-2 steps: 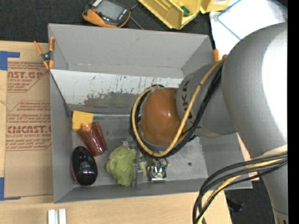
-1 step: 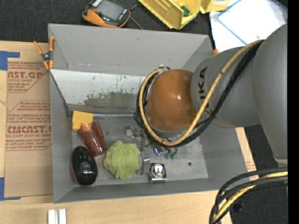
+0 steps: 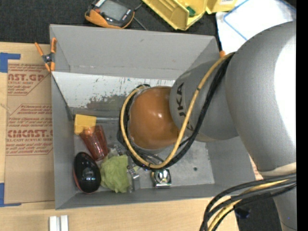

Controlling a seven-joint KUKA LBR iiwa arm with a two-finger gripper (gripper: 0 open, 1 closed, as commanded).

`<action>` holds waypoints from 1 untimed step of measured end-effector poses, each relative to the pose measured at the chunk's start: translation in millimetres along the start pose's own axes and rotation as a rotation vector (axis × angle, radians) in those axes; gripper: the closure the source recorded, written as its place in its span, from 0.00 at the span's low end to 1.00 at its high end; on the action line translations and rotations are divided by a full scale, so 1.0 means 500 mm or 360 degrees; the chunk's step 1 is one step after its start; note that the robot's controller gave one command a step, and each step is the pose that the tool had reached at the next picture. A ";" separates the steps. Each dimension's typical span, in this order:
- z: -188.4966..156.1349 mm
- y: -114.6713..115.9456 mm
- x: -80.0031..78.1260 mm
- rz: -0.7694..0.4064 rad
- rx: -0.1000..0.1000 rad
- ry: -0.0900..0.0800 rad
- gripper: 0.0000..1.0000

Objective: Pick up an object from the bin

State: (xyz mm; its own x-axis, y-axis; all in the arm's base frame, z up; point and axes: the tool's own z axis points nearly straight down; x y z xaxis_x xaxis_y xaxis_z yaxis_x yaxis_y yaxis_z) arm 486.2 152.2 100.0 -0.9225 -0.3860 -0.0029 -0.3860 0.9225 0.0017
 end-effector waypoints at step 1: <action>0.055 -0.021 0.014 0.0265 0.0005 -0.0035 0.00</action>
Offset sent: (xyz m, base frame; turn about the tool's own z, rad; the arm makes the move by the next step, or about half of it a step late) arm -0.0069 0.0280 -0.0300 -0.3708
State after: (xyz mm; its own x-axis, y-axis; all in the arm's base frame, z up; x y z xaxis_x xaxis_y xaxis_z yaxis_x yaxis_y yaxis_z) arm 483.7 139.6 72.4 -0.9734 -0.2279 -0.0244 -0.2280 0.9737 0.0009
